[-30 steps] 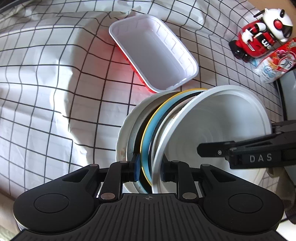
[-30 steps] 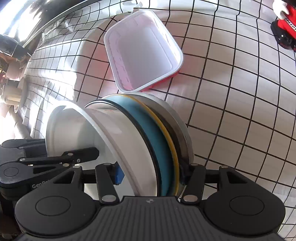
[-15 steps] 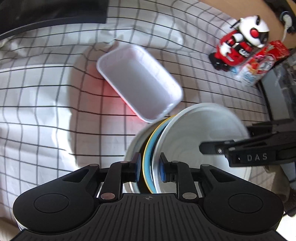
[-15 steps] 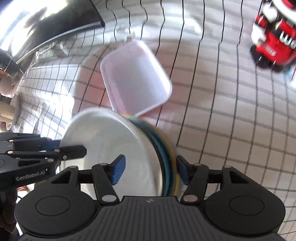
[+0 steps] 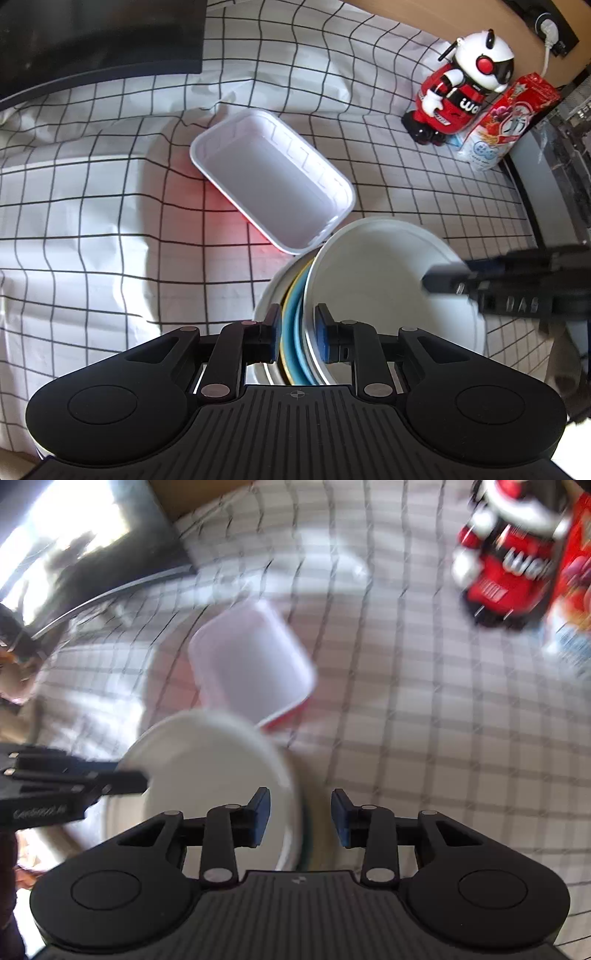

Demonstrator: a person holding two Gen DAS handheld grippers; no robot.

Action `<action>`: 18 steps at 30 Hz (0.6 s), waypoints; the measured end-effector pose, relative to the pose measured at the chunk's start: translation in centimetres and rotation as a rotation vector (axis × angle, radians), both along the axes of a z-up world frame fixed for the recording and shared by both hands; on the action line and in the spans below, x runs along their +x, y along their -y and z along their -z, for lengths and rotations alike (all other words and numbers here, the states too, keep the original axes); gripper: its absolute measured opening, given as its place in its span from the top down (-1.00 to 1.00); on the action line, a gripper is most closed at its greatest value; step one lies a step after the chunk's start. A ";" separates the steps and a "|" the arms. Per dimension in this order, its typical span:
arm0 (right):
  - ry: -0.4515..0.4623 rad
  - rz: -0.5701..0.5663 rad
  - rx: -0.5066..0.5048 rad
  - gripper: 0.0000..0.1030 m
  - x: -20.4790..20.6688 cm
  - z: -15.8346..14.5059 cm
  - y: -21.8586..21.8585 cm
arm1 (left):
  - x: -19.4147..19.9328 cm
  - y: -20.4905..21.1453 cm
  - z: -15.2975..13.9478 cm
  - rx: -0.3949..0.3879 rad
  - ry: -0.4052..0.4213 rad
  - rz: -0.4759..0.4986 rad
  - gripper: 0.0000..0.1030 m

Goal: Organize plates and bowls
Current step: 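Release the stack and move the right tool toward the red-and-white tray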

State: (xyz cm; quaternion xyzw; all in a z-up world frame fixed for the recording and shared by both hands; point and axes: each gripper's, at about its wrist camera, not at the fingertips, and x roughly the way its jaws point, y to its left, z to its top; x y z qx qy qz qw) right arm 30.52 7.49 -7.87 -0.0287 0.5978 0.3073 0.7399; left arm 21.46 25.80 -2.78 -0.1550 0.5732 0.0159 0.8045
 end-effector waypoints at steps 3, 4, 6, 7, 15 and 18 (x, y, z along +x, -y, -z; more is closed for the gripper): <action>0.052 -0.016 -0.028 0.27 -1.0 0.3 -0.9 | -0.3 0.0 0.3 0.009 -0.011 0.002 0.57; 0.061 -0.020 -0.027 0.27 -1.1 0.3 -0.9 | -0.4 0.1 0.4 0.017 -0.014 0.005 0.56; 0.073 -0.029 -0.027 0.27 -1.4 0.2 -1.0 | -0.6 0.4 0.5 0.038 -0.012 0.011 0.56; 0.074 -0.034 -0.028 0.27 -1.5 0.2 -1.0 | -0.6 0.6 0.5 0.052 -0.011 0.014 0.56; 0.115 -0.037 -0.055 0.26 -1.6 -0.2 -0.1 | -0.8 0.8 0.2 0.061 -0.013 0.020 0.56; 0.122 -0.045 -0.034 0.23 -1.7 -0.9 0.1 | -1.0 0.3 -0.1 0.016 -0.018 0.009 0.57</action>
